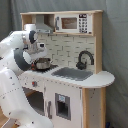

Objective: Play with the kitchen

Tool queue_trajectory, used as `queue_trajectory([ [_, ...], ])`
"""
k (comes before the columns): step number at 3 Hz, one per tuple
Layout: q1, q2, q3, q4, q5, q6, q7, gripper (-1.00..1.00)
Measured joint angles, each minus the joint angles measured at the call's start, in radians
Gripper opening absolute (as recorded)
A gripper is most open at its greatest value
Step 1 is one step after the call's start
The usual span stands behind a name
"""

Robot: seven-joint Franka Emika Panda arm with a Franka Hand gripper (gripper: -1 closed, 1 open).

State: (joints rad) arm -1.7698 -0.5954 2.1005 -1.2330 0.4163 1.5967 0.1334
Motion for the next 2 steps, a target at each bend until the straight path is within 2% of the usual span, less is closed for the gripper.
queue_trajectory([
  [1,-0.002,0.001,-0.015,-0.003,0.000,-0.001,0.013,-1.00],
  [2,-0.002,0.001,-0.016,-0.002,0.000,-0.001,0.013,1.00],
])
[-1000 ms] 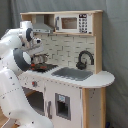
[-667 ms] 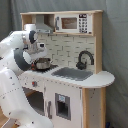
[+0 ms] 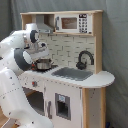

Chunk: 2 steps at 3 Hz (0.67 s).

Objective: Play with the kitchen

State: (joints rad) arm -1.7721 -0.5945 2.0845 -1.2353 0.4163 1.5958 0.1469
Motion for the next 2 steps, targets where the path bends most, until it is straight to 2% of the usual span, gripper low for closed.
queue_trajectory([
  [1,0.031,0.004,-0.015,0.080,-0.045,0.003,0.025,1.00],
  [2,0.075,0.025,-0.032,0.097,-0.140,-0.003,0.034,1.00],
])
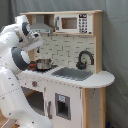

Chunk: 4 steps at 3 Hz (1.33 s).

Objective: Play with the kitchen

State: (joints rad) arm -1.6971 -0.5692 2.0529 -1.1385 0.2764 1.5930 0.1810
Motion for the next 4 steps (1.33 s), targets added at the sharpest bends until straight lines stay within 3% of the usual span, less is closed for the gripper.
queue_trajectory([
  [2,0.109,0.040,-0.004,0.000,-0.177,-0.008,0.070,1.00],
  [4,0.198,0.040,-0.004,-0.001,-0.361,-0.024,0.103,1.00],
])
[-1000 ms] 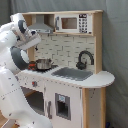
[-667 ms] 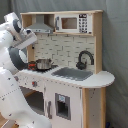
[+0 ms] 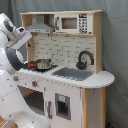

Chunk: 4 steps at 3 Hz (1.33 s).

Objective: Play with the kitchen

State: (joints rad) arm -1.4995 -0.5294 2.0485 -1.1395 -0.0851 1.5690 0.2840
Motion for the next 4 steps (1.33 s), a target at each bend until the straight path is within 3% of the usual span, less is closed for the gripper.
queue_trajectory([
  [3,0.146,0.000,0.001,-0.002,-0.331,-0.110,0.006,1.00],
  [4,0.194,-0.001,0.003,-0.007,-0.411,-0.158,0.015,1.00],
])
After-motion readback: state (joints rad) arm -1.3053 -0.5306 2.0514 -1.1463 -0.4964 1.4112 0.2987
